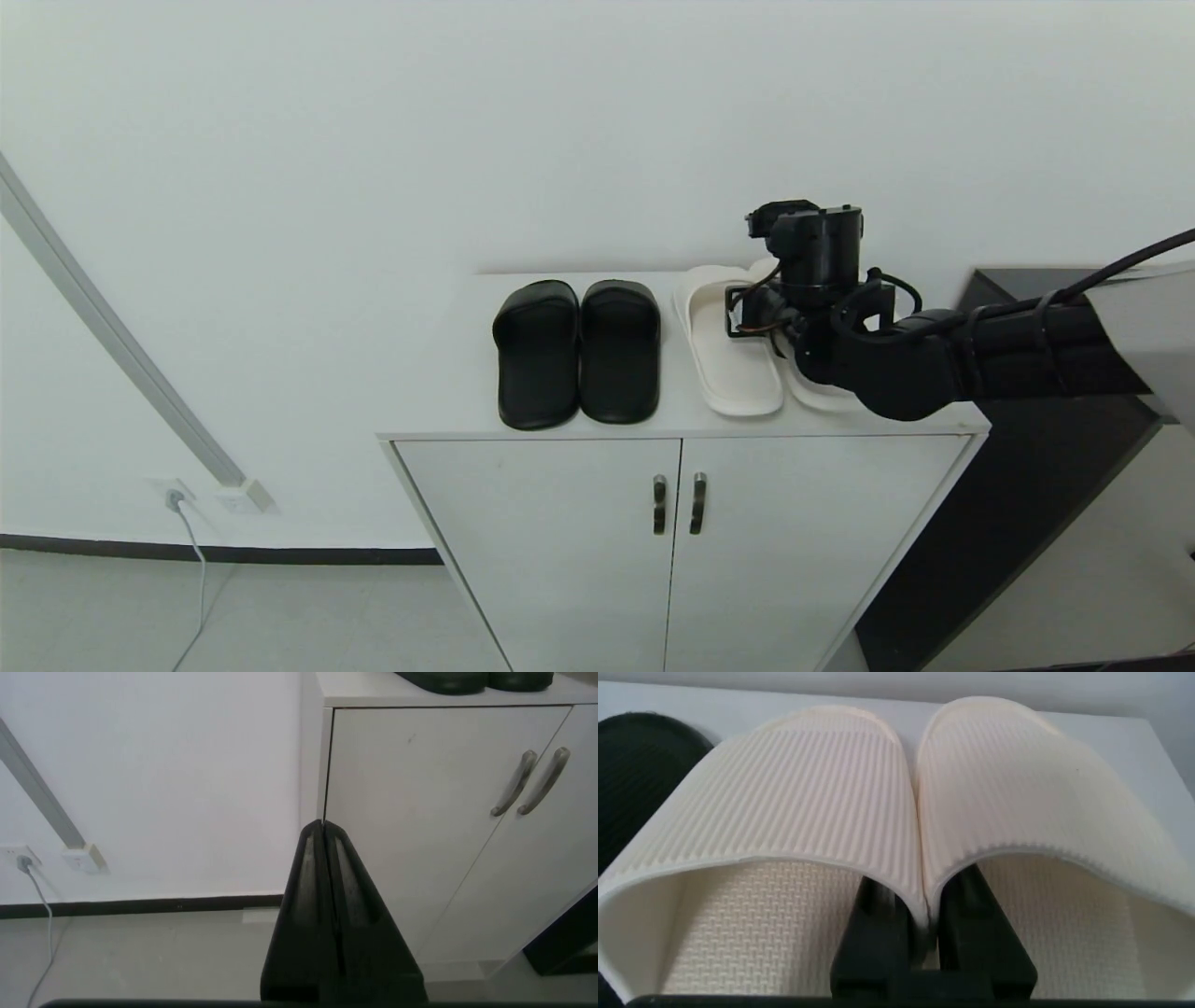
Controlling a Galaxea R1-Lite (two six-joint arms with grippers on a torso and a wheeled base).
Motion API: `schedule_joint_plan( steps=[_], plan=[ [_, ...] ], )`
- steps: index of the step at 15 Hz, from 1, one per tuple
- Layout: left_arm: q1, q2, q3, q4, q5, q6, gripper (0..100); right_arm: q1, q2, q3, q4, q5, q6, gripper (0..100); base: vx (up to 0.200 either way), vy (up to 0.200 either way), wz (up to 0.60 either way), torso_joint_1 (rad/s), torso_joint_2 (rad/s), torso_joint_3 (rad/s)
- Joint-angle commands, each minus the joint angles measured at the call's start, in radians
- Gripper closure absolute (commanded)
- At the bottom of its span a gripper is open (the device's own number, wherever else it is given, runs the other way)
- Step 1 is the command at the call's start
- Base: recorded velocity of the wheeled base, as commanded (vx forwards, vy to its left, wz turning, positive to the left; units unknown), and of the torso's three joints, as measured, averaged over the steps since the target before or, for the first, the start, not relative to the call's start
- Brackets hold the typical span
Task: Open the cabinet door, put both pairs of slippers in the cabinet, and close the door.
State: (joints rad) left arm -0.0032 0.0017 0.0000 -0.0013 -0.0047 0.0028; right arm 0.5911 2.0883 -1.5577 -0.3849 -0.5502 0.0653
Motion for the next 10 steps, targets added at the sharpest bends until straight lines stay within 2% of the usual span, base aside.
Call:
schedule_joint_plan(
  steps=[1,5,10],
  plan=[
    [0.000,0.000,0.000,0.000,0.002,-0.001,100,0.035,-0.169,0.159,-0.002,0.013,-0.002,100,0.000,0.000,0.00,0.000,0.00,0.000],
    [0.000,0.000,0.000,0.000,0.003,-0.004,100,0.110,-0.458,0.464,-0.012,0.204,-0.004,100,0.000,0.000,0.00,0.000,0.00,0.000],
    [0.000,0.000,0.000,0.000,0.005,-0.006,100,0.179,-0.649,0.705,-0.019,0.392,-0.002,100,0.000,0.000,0.00,0.000,0.00,0.000]
  ],
)
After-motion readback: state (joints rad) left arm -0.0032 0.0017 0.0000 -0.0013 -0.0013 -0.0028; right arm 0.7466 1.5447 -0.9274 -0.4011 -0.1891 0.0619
